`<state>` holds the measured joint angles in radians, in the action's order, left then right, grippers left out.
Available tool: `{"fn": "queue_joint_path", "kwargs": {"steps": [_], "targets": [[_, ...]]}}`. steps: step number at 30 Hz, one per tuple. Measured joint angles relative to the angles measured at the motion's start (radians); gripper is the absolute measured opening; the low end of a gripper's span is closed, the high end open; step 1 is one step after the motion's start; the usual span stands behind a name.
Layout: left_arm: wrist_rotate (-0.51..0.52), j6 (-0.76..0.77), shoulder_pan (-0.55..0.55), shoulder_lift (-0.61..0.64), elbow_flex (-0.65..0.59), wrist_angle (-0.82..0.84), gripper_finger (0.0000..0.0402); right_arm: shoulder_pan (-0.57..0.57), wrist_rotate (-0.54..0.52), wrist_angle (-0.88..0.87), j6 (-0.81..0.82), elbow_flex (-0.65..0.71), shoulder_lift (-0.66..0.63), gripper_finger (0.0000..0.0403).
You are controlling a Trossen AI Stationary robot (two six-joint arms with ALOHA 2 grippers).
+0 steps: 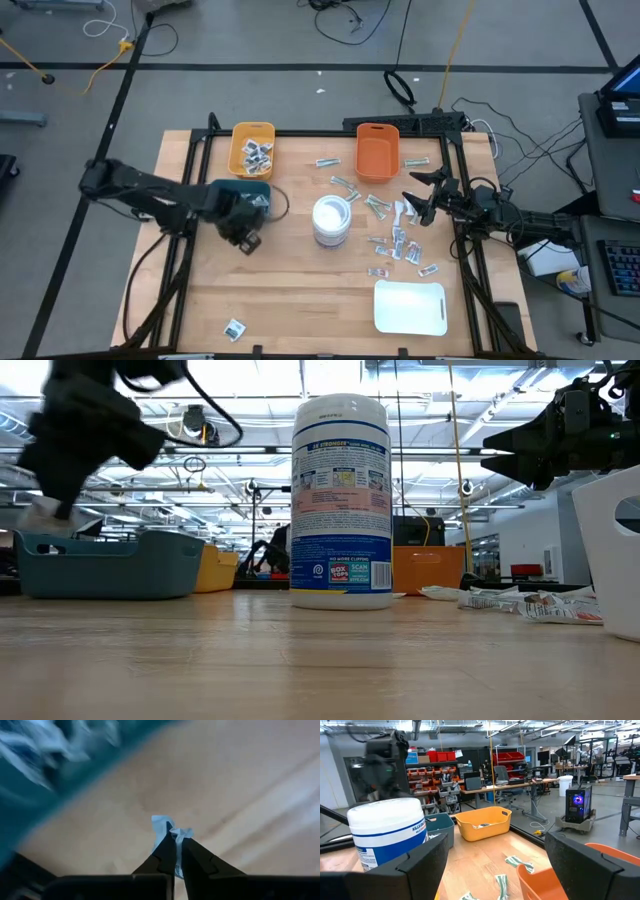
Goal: Pick & Place First Aid Supplies
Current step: Put the black pad into the yellow bin
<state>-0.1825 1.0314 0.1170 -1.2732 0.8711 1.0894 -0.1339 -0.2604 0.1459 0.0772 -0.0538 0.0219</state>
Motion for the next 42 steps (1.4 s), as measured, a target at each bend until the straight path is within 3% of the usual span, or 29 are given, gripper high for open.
{"fn": "queue_joint_path", "kwargs": {"steps": [12, 22, 33, 42], "targets": [[0.000, -0.351, -0.487, -0.006, 0.011, 0.032, 0.0007, 0.000, 0.000, 0.000, 0.000, 0.000, 0.000, 0.0325], [0.059, -0.614, -0.802, -0.175, 0.256, 0.154, 0.0006, 0.000, 0.000, 0.000, 0.000, 0.000, 0.000, 0.0325], [0.073, -0.798, -1.017, -0.446, 0.516, 0.165, 0.0009, 0.000, 0.000, 0.000, 0.000, 0.000, 0.000, 0.0325], [0.085, -0.828, -1.065, -0.635, 0.547, 0.112, 0.0008, 0.000, 0.000, 0.000, 0.000, 0.000, 0.000, 0.0325]]}}
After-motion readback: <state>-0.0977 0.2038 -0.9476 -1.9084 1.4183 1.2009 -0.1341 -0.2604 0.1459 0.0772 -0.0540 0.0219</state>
